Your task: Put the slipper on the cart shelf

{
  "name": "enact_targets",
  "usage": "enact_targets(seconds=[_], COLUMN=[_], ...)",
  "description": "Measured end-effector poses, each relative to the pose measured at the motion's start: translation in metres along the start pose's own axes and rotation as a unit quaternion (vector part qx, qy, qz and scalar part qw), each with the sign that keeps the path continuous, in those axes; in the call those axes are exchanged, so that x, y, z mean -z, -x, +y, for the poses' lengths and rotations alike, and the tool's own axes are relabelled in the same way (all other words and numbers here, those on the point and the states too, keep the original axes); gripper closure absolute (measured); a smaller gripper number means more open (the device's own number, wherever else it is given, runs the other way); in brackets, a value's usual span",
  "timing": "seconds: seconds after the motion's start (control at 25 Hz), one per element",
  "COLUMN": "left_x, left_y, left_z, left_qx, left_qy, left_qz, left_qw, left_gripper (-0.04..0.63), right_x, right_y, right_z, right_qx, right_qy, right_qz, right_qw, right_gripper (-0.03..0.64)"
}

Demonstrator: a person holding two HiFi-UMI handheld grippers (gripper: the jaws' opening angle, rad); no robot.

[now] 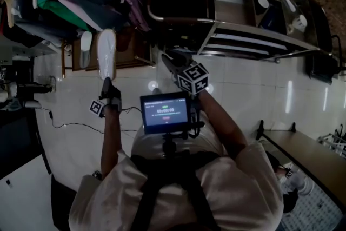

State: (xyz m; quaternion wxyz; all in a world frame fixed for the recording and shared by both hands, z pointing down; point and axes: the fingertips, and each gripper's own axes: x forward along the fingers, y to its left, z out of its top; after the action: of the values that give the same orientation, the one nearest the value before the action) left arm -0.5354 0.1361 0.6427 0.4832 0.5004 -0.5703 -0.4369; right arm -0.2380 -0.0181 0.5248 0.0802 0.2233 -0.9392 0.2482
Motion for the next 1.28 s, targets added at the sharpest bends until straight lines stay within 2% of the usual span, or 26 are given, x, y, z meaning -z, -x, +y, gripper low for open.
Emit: enact_targets(seconds=[0.48, 1.0, 1.28], left_x=[0.101, 0.189, 0.232], left_y=[-0.016, -0.033, -0.046], left_z=[-0.073, -0.110, -0.134], left_qx=[0.062, 0.086, 0.100], left_qy=[0.004, 0.012, 0.001], left_qz=[-0.003, 0.002, 0.025], left_qw=[0.9981, 0.9963, 0.9947], left_gripper=[0.551, 0.549, 0.550], right_x=[-0.023, -0.027, -0.029], right_y=[0.097, 0.213, 0.257], right_z=[-0.052, -0.120, -0.139], right_qx=[-0.002, 0.045, 0.058], right_qy=[-0.001, -0.020, -0.024], right_qz=[-0.029, -0.056, -0.072], right_qw=[1.000, 0.997, 0.995], right_gripper=[0.523, 0.523, 0.523])
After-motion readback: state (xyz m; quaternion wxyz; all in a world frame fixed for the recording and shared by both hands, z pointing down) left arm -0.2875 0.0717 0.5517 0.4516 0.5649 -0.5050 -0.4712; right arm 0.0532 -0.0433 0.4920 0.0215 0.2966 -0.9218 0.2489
